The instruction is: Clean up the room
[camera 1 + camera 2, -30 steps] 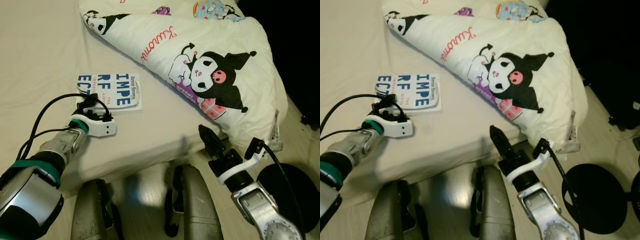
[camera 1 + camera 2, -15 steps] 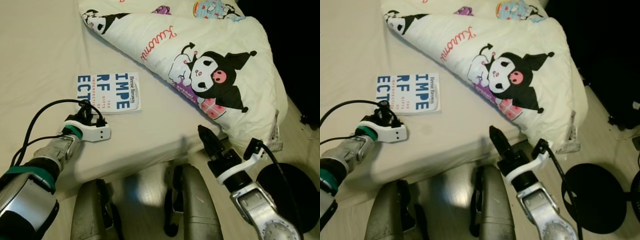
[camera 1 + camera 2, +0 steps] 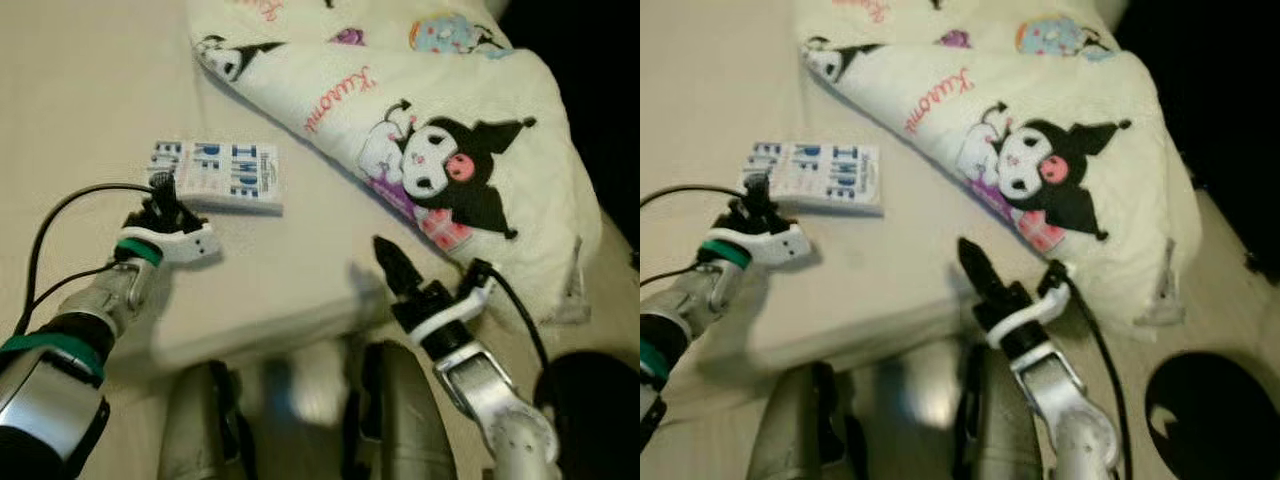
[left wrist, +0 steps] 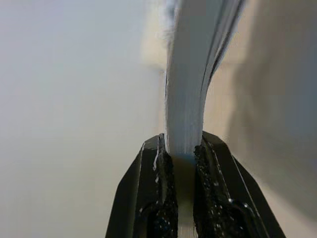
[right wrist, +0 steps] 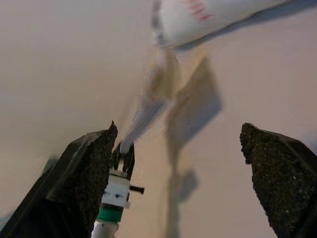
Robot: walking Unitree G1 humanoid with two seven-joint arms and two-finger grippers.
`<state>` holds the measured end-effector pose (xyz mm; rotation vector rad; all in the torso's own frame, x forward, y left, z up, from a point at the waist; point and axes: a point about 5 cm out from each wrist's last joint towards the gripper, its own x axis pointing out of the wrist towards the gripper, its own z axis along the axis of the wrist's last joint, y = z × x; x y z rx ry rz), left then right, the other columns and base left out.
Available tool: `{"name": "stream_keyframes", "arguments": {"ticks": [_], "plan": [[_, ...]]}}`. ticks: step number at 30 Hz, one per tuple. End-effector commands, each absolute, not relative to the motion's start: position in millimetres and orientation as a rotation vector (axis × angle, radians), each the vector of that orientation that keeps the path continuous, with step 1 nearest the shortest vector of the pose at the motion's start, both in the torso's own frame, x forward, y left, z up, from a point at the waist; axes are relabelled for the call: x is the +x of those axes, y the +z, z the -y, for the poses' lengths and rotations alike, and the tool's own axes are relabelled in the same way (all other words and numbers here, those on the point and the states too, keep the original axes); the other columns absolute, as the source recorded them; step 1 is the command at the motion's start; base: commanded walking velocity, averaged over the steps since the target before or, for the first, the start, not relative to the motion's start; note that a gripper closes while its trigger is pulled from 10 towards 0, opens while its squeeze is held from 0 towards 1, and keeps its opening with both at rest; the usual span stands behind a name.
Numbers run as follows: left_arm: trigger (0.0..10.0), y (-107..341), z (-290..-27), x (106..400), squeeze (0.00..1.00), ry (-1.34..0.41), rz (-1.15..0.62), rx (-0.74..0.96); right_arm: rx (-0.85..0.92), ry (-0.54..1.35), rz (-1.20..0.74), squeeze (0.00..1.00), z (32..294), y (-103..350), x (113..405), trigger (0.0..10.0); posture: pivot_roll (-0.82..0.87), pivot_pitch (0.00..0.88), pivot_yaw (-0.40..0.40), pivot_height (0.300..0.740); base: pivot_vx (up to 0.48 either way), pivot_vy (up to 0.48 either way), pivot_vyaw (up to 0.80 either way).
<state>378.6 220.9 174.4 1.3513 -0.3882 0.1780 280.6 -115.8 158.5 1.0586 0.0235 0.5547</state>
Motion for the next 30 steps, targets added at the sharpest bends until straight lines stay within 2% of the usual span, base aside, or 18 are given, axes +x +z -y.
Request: {"name": "stream_keyframes", "arguments": {"ticks": [1,2,3,4,6,7,8,9,11,12,13,15,17,19,23,24,30], "plan": [[10.0,169.6,-224.3,374.6,0.0,0.185,0.386,1.319,1.128,0.546,-0.042,1.0,103.6,149.2,277.3,10.0,0.0,0.156,0.077,0.586,0.0,0.0,0.0],[10.0,165.0,-218.7,369.4,0.0,0.154,0.384,1.201,1.106,0.576,-0.045,1.0,96.8,148.8,280.6,10.0,0.02,0.139,0.073,0.586,0.0,0.0,0.0],[10.0,165.0,-218.7,369.4,0.0,0.154,0.384,1.201,1.106,0.576,-0.045,1.0,96.8,148.8,280.6,10.0,0.02,0.139,0.073,0.586,0.0,0.0,0.0],[10.0,159.4,-210.4,360.8,0.0,0.124,0.374,1.039,1.072,0.598,-0.052,0.35,90.3,146.9,284.6,10.0,0.07,0.105,0.064,0.586,0.0,0.0,0.0],[10.0,159.4,-210.4,360.8,0.0,0.124,0.374,1.039,1.072,0.598,-0.052,0.35,90.3,146.9,284.6,10.0,0.07,0.105,0.064,0.586,0.0,0.0,0.0],[10.0,160.0,-197.7,349.5,0.0,0.103,0.364,0.828,1.02,0.612,-0.056,0.0,85.5,145.9,288.5,10.0,0.09,0.086,0.052,0.586,0.0,0.0,0.0],[10.0,164.7,-184.6,338.0,0.0,0.077,0.359,0.627,0.938,0.624,-0.05,0.0,81.8,146.2,292.1,10.0,0.11,0.071,0.039,0.586,0.0,0.0,0.0],[10.0,164.7,-184.6,338.0,0.0,0.077,0.359,0.627,0.938,0.624,-0.05,0.0,81.8,146.2,292.1,10.0,0.11,0.071,0.039,0.586,0.0,0.0,0.0],[10.0,179.4,-160.1,321.6,0.0,0.027,0.368,0.324,0.826,0.603,-0.011,0.0,80.0,151.5,299.6,10.0,0.13,0.047,0.02,0.586,0.0,0.0,0.0],[10.0,183.8,-153.4,318.1,0.0,0.015,0.371,0.253,0.801,0.585,0.006,0.0,80.5,153.9,302.5,10.0,0.13,0.047,0.02,0.586,0.0,0.0,0.0],[10.0,186.9,-149.4,316.0,0.0,0.01,0.371,0.201,0.774,0.564,0.02,0.0,81.7,155.7,305.0,10.0,0.14,0.037,0.013,0.586,0.0,0.0,0.0],[10.0,186.9,-149.4,316.0,0.0,0.01,0.371,0.201,0.774,0.564,0.02,0.0,81.7,155.7,305.0,10.0,0.14,0.037,0.013,0.586,0.0,0.0,0.0],[10.0,194.5,-145.8,314.0,0.0,0.018,0.347,0.069,0.68,0.536,0.061,0.0,84.6,163.3,308.9,10.0,0.14,0.025,0.002,0.586,0.0,0.0,0.0],[10.0,199.7,-144.8,311.9,0.0,0.009,0.339,0.008,0.631,0.517,0.082,0.0,86.7,168.3,310.3,10.0,0.14,0.022,-0.002,0.586,0.0,0.0,0.0],[10.0,202.5,-148.3,301.8,0.0,-0.045,0.339,0.05,0.483,0.457,0.115,0.0,91.7,172.8,310.9,10.0,0.15,0.006,-0.012,0.586,0.0,0.0,0.0],[10.0,190.2,-159.8,296.1,0.0,-0.015,0.306,0.102,0.41,0.404,0.119,0.0,96.6,165.9,309.4,10.0,0.15,0.0,-0.014,0.586,0.0,0.0,0.0],[10.0,180.5,-170.2,284.5,0.0,-0.018,0.236,0.162,0.31,0.315,0.124,0.0,105.5,151.4,310.7,10.0,0.15,0.0,-0.019,0.586,0.0,0.0,0.0]]}}
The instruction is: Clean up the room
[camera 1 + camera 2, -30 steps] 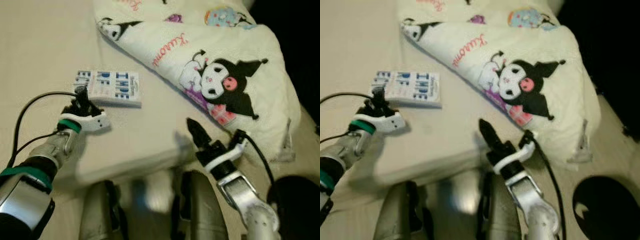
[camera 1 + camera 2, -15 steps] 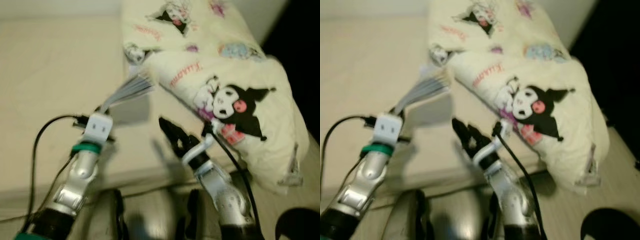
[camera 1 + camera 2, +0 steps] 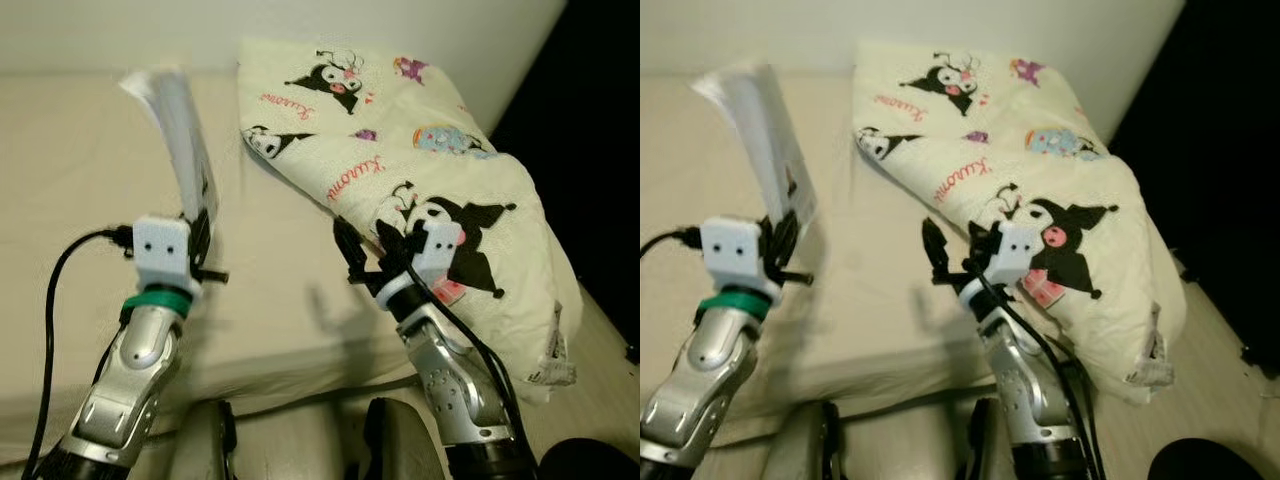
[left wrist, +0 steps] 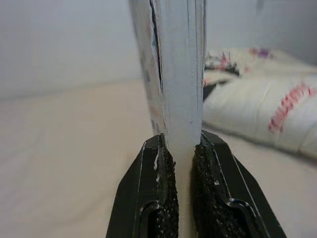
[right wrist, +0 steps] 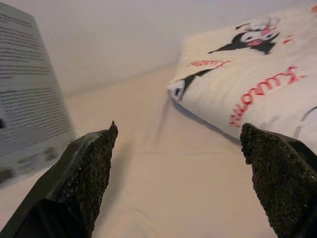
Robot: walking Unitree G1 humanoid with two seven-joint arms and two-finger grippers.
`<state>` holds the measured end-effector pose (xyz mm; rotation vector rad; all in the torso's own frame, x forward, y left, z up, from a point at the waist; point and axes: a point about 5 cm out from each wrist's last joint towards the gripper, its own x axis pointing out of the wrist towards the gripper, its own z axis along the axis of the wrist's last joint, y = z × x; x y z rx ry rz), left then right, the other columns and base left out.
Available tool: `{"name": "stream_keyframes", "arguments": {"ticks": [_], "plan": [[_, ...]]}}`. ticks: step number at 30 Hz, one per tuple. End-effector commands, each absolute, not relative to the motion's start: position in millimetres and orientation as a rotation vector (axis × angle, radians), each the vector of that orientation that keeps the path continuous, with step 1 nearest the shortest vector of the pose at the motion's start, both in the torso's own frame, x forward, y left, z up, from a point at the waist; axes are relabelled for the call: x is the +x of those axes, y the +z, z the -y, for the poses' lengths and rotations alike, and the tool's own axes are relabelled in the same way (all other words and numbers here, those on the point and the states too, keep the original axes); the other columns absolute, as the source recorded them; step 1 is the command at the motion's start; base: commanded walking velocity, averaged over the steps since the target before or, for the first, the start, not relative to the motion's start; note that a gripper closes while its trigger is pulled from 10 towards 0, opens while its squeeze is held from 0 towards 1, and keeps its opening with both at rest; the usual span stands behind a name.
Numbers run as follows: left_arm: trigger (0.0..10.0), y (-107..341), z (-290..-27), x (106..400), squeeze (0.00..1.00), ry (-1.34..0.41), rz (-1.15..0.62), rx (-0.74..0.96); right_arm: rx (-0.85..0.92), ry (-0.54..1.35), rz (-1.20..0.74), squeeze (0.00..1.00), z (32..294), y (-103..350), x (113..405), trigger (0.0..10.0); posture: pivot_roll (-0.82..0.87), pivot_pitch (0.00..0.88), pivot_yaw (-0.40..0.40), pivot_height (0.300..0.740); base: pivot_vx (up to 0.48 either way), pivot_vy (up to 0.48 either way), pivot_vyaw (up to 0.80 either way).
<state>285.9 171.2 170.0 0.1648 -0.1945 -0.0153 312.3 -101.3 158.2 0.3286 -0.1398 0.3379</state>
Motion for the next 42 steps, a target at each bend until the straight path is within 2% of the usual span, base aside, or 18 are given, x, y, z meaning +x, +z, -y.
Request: {"name": "stream_keyframes", "arguments": {"ticks": [1,4,6,9,15,27,42], "plan": [[10.0,175.6,-171.8,282.8,0.0,-0.037,0.213,0.228,0.304,0.26,0.117,0.0,111.4,144.9,312.3,10.0,0.15,0.0,-0.019,0.586,0.0,0.0,0.0],[10.0,169.4,-173.8,283.2,0.0,-0.052,0.18,0.297,0.288,0.22,0.112,0.0,115.4,139.6,313.9,10.0,0.15,0.0,-0.023,0.586,0.0,0.0,0.0],[10.0,161.1,-178.9,288.1,0.0,-0.073,0.15,0.439,0.269,0.18,0.104,0.0,120.3,135.3,318.7,10.0,0.15,0.0,-0.023,0.586,0.0,0.0,0.0],[10.0,161.9,-183.0,290.5,0.0,-0.055,0.149,0.458,0.26,0.176,0.109,0.0,120.8,136.2,320.7,10.0,0.14,0.0,-0.013,0.586,0.0,0.0,0.0],[10.0,166.5,-188.8,296.8,0.0,0.001,0.168,0.453,0.24,0.175,0.133,0.0,120.0,139.8,323.8,10.0,0.14,0.0,-0.017,0.586,0.0,0.0,0.0],[10.0,163.5,-186.5,299.0,0.0,-0.002,0.161,0.468,0.224,0.168,0.153,0.0,117.4,133.9,324.1,10.0,0.14,0.0,-0.018,0.586,0.0,0.0,0.0],[10.0,161.2,-185.6,302.2,0.0,0.003,0.155,0.463,0.217,0.14,0.152,0.0,122.2,130.7,326.3,10.0,0.13,0.0,-0.015,0.631,0.0,0.0,0.0]]}}
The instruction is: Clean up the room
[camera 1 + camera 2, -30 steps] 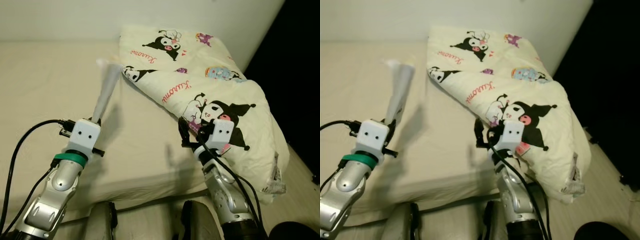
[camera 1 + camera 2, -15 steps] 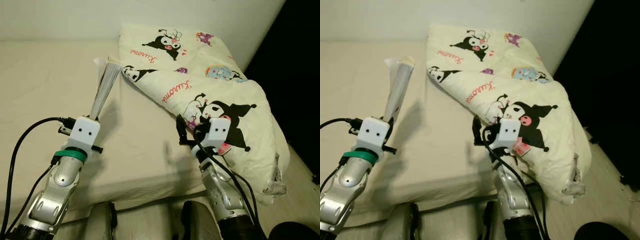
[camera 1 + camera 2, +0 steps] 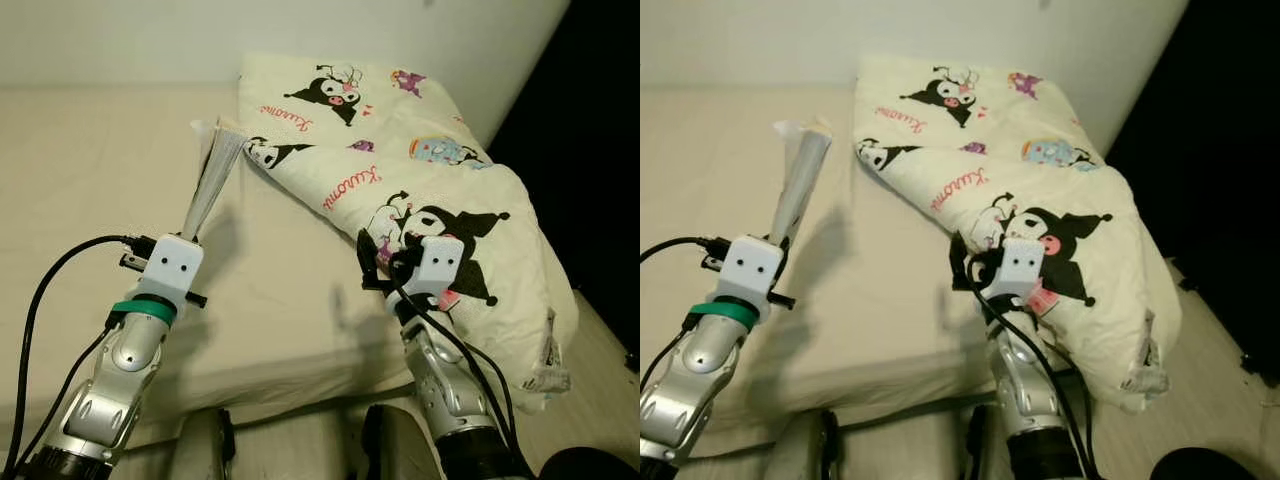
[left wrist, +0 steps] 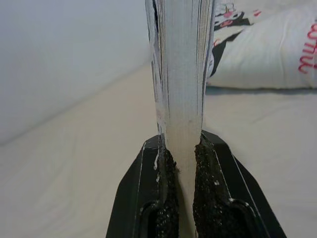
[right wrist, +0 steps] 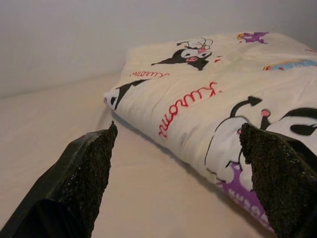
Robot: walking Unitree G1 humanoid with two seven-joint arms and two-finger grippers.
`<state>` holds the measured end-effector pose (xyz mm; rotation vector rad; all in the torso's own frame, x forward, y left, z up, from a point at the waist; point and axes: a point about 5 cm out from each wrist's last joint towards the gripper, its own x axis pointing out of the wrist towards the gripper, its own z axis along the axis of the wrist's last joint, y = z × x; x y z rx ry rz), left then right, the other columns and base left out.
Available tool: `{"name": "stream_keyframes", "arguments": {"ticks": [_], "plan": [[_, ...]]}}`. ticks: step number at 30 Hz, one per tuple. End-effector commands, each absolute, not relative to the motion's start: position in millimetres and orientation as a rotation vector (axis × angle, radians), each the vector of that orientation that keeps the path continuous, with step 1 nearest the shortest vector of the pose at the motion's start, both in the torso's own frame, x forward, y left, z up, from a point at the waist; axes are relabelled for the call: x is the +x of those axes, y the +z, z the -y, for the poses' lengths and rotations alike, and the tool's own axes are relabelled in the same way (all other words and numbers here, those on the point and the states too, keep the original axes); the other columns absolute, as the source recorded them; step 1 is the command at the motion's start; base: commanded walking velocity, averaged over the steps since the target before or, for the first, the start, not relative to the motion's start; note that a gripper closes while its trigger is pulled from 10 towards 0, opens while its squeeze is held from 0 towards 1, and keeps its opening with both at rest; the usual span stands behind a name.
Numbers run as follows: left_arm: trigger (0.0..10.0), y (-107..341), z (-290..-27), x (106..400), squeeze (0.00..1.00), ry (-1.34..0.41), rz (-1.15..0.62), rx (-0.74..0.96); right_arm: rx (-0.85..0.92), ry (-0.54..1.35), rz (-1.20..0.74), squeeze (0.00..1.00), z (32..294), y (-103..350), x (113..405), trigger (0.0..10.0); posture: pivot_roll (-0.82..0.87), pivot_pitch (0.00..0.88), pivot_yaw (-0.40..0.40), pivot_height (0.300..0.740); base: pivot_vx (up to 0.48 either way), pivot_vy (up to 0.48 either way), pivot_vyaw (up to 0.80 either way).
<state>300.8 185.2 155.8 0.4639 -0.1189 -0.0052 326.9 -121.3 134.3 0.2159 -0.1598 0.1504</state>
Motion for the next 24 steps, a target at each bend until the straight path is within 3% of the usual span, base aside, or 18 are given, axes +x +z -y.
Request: {"name": "stream_keyframes", "arguments": {"ticks": [1,10,24], "plan": [[10.0,161.1,-185.7,302.4,0.0,0.004,0.155,0.463,0.216,0.14,0.151,0.0,122.1,130.3,326.4,10.0,0.13,0.0,-0.015,0.636,0.0,0.0,0.0],[10.0,158.5,-185.8,302.8,0.0,0.004,0.15,0.465,0.211,0.137,0.154,0.0,122.7,128.5,327.2,10.0,0.13,0.0,-0.014,0.69,0.0,0.0,0.0],[10.0,148.3,-186.9,303.5,0.0,0.037,0.103,0.453,0.2,0.13,0.142,0.0,125.1,122.8,326.6,10.0,0.12,0.0,-0.011,0.74,0.0,0.0,0.0]]}}
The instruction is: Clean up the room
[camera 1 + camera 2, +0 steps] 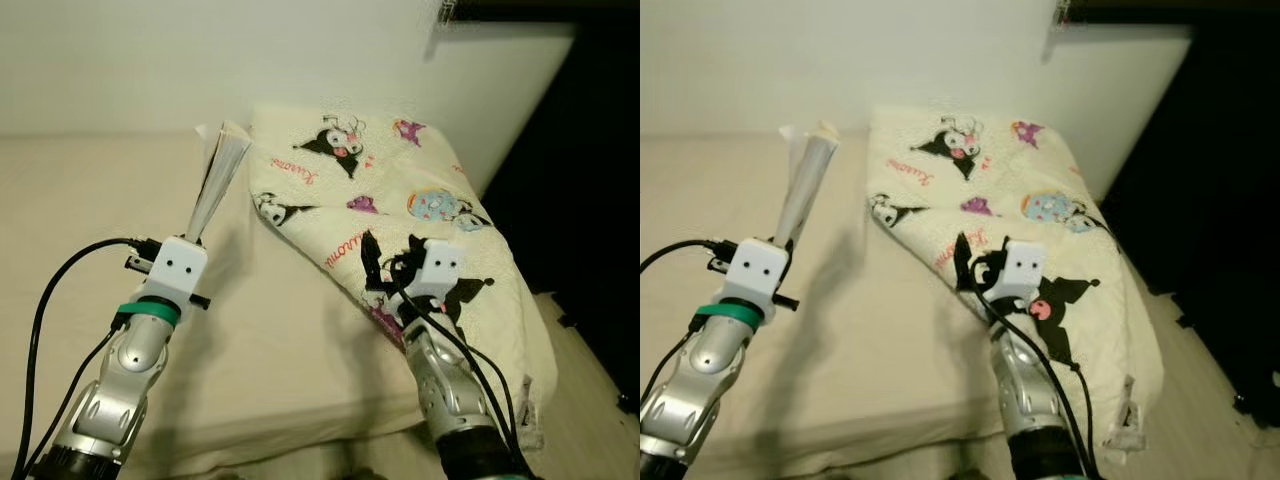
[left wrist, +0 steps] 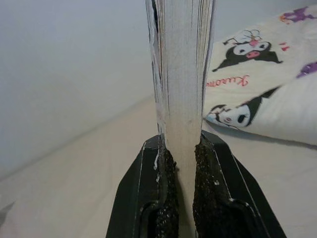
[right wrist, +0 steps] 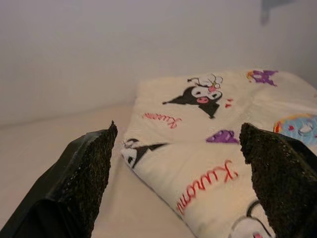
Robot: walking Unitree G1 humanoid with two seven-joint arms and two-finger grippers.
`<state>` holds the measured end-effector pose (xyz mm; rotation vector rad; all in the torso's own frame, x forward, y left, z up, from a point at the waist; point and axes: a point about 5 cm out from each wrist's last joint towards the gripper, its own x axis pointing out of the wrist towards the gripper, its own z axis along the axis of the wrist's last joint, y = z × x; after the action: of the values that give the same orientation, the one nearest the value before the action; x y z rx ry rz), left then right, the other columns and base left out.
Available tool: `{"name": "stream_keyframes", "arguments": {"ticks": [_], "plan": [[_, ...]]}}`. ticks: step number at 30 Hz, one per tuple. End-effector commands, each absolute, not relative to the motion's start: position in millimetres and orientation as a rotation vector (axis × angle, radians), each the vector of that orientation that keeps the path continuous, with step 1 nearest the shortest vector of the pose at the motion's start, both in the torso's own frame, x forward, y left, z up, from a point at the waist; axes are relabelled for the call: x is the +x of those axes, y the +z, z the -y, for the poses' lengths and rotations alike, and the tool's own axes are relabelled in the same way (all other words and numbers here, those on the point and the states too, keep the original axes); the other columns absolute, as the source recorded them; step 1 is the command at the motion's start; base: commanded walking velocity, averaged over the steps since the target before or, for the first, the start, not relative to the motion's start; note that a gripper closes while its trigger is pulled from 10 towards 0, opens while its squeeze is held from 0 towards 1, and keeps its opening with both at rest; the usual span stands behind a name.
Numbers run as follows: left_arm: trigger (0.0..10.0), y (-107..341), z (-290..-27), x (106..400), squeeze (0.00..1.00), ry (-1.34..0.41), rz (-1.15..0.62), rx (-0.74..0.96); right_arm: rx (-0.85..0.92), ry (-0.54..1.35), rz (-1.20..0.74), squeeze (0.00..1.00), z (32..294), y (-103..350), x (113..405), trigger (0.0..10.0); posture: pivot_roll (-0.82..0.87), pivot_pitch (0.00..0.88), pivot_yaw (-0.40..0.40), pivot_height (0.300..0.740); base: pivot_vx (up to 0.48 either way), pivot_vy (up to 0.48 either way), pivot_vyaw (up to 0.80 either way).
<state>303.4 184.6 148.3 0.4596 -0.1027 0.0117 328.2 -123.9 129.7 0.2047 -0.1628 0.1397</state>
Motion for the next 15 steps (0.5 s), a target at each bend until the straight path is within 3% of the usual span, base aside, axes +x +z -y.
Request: {"name": "stream_keyframes", "arguments": {"ticks": [1,15], "plan": [[10.0,147.2,-186.8,303.3,0.0,0.041,0.099,0.449,0.2,0.13,0.14,0.0,125.0,122.3,326.7,10.0,0.12,0.0,-0.011,0.74,0.0,0.0,0.0],[10.0,135.2,-174.1,290.3,0.0,0.057,0.104,0.451,0.203,0.134,0.073,0.0,121.6,105.3,324.0,10.0,0.13,0.0,-0.017,0.74,0.0,0.0,0.0]]}}
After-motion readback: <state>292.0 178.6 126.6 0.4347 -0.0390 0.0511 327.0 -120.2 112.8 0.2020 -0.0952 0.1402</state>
